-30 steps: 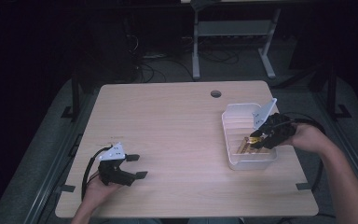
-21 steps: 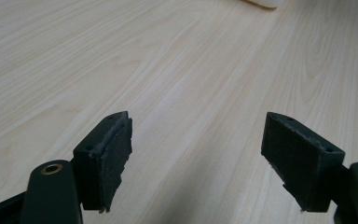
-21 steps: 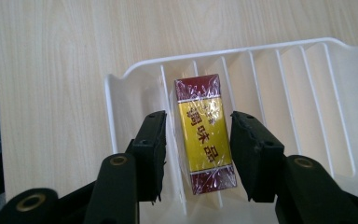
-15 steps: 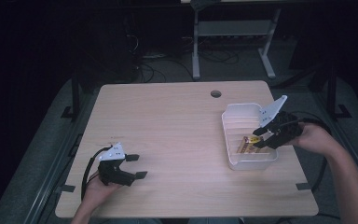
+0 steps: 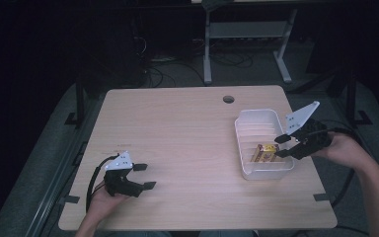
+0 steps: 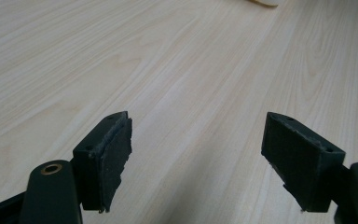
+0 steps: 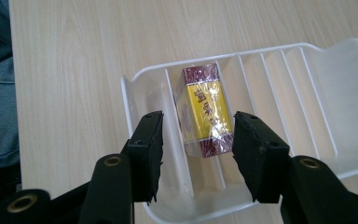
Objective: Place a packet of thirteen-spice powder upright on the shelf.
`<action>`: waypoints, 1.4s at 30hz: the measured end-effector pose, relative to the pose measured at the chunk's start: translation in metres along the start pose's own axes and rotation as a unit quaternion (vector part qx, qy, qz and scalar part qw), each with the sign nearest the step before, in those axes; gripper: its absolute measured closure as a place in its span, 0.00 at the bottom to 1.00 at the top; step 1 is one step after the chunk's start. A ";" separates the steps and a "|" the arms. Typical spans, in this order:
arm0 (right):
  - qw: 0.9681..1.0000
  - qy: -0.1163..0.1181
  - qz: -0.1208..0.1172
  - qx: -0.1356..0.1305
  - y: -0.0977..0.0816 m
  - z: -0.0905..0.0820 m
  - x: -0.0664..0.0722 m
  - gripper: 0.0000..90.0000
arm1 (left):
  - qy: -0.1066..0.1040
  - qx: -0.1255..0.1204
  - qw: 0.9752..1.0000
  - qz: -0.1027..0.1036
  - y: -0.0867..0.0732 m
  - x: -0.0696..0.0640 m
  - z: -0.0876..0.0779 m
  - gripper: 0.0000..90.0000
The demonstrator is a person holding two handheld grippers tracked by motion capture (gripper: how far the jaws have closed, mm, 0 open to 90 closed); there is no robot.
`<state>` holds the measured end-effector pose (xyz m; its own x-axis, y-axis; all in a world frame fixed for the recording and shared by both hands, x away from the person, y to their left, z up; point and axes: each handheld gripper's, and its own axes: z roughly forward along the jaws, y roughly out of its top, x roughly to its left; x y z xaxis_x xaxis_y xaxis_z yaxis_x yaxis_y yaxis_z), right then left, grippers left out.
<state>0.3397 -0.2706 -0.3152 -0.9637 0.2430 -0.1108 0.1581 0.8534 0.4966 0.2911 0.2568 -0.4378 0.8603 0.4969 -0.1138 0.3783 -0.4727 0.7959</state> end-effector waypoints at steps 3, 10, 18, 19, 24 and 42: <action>1.000 -0.003 0.004 -0.007 -0.005 -0.005 0.004 0.58 | 0.000 0.000 1.000 0.000 0.000 0.000 0.000 0.26; 1.000 -0.005 0.014 -0.012 -0.015 -0.010 0.010 0.57 | 0.000 -0.001 1.000 0.000 0.000 0.000 0.000 0.26; 1.000 -0.004 0.018 -0.018 -0.026 -0.011 0.024 0.55 | 0.001 0.003 1.000 0.001 -0.001 0.000 0.000 0.26; 1.000 -0.004 0.018 -0.018 -0.026 -0.011 0.024 0.55 | 0.001 0.003 1.000 0.001 -0.001 0.000 0.000 0.26; 0.999 0.000 0.027 -0.018 -0.035 -0.008 0.032 0.54 | 0.002 0.003 1.000 0.002 -0.001 0.000 0.000 0.26; 0.999 0.015 0.025 -0.031 -0.036 0.015 0.069 0.49 | 0.008 0.004 1.000 0.006 -0.001 -0.001 -0.004 0.25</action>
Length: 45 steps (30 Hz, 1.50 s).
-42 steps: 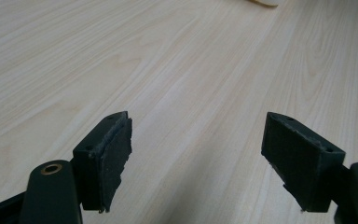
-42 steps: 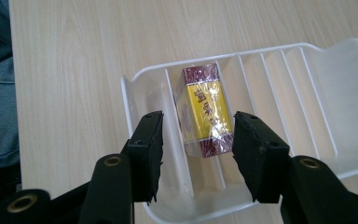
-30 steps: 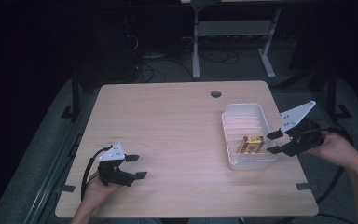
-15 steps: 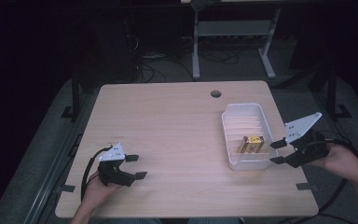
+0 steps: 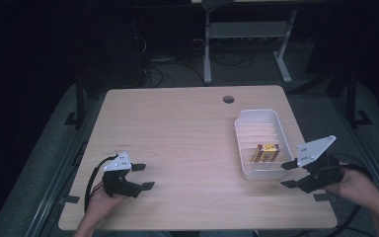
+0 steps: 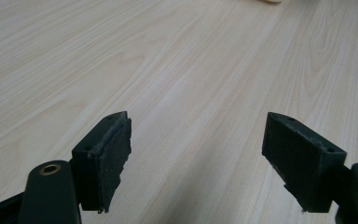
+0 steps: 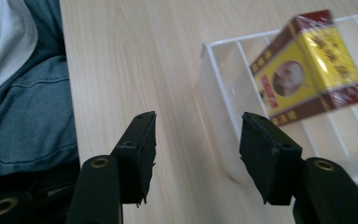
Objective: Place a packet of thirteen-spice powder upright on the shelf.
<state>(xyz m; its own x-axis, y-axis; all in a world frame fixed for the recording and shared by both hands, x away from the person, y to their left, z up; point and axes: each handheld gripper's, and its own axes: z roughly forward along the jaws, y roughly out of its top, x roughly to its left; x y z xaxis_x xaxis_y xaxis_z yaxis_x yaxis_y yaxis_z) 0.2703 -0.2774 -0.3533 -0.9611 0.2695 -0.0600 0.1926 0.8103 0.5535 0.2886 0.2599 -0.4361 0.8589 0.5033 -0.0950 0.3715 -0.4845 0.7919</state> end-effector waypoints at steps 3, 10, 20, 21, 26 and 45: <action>1.000 0.005 -0.005 -0.003 0.004 0.008 0.005 0.48 | 0.000 0.000 1.000 -0.001 0.000 0.000 0.000 0.25; 1.000 0.015 -0.008 -0.014 0.011 0.020 0.014 0.46 | 0.000 0.001 1.000 -0.001 0.000 0.001 0.000 0.25; 0.999 0.031 -0.004 -0.040 0.024 0.038 0.024 0.44 | -0.002 0.000 1.000 0.000 0.000 0.000 0.000 0.25; 0.999 0.031 -0.004 -0.040 0.024 0.038 0.024 0.44 | -0.002 0.000 1.000 0.000 0.000 0.000 0.000 0.25; 0.998 0.039 -0.011 -0.042 0.035 0.052 0.031 0.43 | -0.001 -0.001 1.000 -0.001 0.000 0.001 0.000 0.25; 0.995 0.080 -0.011 -0.053 0.070 0.101 0.045 0.38 | 0.003 0.007 1.000 0.004 -0.001 -0.001 0.000 0.24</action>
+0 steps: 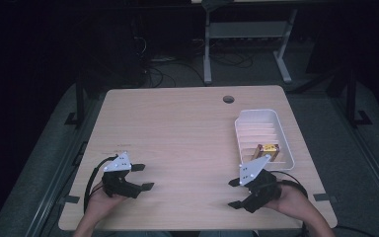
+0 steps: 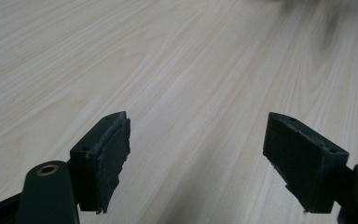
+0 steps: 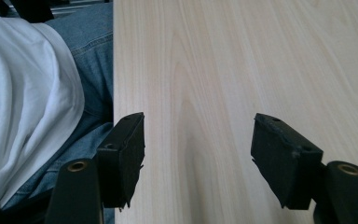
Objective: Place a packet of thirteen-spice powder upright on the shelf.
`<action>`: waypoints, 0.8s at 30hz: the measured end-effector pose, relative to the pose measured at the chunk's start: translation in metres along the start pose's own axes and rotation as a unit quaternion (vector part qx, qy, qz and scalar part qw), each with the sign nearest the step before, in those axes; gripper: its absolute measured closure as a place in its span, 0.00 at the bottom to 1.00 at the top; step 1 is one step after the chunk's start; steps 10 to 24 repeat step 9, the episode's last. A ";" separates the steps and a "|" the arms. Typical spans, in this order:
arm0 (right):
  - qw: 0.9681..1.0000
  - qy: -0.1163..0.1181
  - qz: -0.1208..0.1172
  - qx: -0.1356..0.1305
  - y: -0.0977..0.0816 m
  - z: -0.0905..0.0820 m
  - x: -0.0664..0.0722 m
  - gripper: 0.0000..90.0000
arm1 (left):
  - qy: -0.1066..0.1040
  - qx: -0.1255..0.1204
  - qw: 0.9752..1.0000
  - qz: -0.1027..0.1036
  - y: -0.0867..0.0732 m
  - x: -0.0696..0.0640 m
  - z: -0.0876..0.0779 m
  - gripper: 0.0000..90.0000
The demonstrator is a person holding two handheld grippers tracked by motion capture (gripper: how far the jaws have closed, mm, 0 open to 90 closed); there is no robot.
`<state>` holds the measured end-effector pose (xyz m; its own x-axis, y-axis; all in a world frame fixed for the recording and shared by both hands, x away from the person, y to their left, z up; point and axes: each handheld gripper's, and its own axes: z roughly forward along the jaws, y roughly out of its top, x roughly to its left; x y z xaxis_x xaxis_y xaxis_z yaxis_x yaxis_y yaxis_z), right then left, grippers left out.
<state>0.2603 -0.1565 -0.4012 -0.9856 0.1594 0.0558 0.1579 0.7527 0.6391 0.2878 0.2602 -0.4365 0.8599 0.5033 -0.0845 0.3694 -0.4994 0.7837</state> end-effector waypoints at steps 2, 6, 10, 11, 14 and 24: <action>1.000 0.002 0.000 0.003 0.002 0.005 0.001 0.37 | 0.000 0.002 1.000 0.001 0.000 0.000 0.000 0.24; 1.000 0.003 0.002 0.001 0.003 0.011 0.003 0.37 | 0.001 0.002 1.000 0.004 0.000 -0.001 0.001 0.24; 1.000 0.006 0.009 -0.003 0.002 0.018 0.006 0.34 | -0.002 0.004 1.000 0.004 0.000 -0.002 0.002 0.24; 1.000 0.006 0.009 -0.003 0.002 0.018 0.006 0.34 | -0.002 0.004 1.000 0.004 0.000 -0.002 0.002 0.24; 1.000 0.006 0.009 -0.003 0.002 0.018 0.006 0.34 | -0.002 0.004 1.000 0.004 0.000 -0.002 0.002 0.24; 1.000 0.006 0.009 -0.003 0.002 0.018 0.006 0.34 | -0.002 0.004 1.000 0.004 0.000 -0.002 0.002 0.24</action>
